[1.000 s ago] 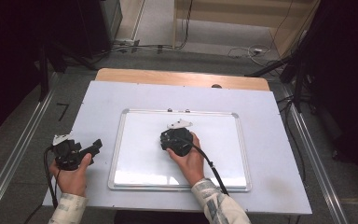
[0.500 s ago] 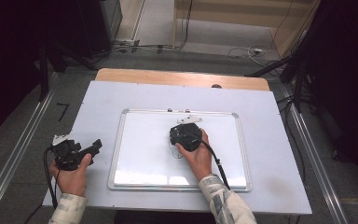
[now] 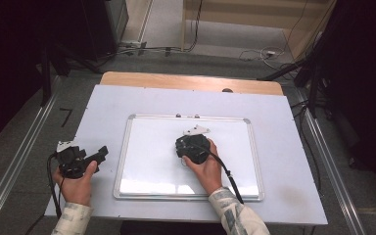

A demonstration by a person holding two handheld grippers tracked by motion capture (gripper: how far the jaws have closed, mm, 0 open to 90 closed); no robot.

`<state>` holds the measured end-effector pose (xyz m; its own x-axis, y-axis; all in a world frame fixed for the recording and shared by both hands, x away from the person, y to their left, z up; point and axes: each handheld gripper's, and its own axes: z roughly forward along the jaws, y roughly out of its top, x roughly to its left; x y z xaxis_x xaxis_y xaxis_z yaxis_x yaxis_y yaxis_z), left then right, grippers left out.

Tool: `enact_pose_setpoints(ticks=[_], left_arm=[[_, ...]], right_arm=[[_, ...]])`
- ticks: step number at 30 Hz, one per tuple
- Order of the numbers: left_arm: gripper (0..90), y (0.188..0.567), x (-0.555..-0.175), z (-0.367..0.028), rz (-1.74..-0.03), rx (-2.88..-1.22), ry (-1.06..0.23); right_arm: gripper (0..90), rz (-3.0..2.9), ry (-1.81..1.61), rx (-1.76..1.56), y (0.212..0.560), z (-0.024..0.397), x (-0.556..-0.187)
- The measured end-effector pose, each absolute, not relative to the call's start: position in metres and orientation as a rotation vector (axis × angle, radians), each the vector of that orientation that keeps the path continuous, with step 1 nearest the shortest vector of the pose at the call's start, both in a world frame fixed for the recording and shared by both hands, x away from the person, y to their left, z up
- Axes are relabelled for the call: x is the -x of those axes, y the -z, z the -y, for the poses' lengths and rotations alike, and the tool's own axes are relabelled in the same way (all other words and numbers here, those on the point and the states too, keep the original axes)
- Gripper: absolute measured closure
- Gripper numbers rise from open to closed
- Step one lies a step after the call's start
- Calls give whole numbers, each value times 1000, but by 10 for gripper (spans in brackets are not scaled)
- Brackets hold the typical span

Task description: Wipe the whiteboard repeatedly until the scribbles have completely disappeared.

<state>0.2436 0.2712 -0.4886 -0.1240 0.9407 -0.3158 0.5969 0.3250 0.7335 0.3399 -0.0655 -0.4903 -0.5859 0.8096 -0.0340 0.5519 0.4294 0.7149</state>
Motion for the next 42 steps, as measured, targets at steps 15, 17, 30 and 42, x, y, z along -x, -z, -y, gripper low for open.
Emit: enact_pose_setpoints(ticks=[15, 17, 30, 42], left_arm=[[192, 489, -244, -272, -1823, -1366, -564], [192, 488, -243, -272, -1823, -1366, -566], [192, 489, -243, -273, -1826, -1365, -568], [192, 489, -241, -274, -1829, -1363, -568]], right_arm=[[395, -2372, -977, -1099, 491, 49, -328], [394, -2377, -975, -1091, 491, 49, -329], [394, -2304, -919, -1193, 488, 80, -353], [394, -2250, -906, -1266, 488, 108, -362]])
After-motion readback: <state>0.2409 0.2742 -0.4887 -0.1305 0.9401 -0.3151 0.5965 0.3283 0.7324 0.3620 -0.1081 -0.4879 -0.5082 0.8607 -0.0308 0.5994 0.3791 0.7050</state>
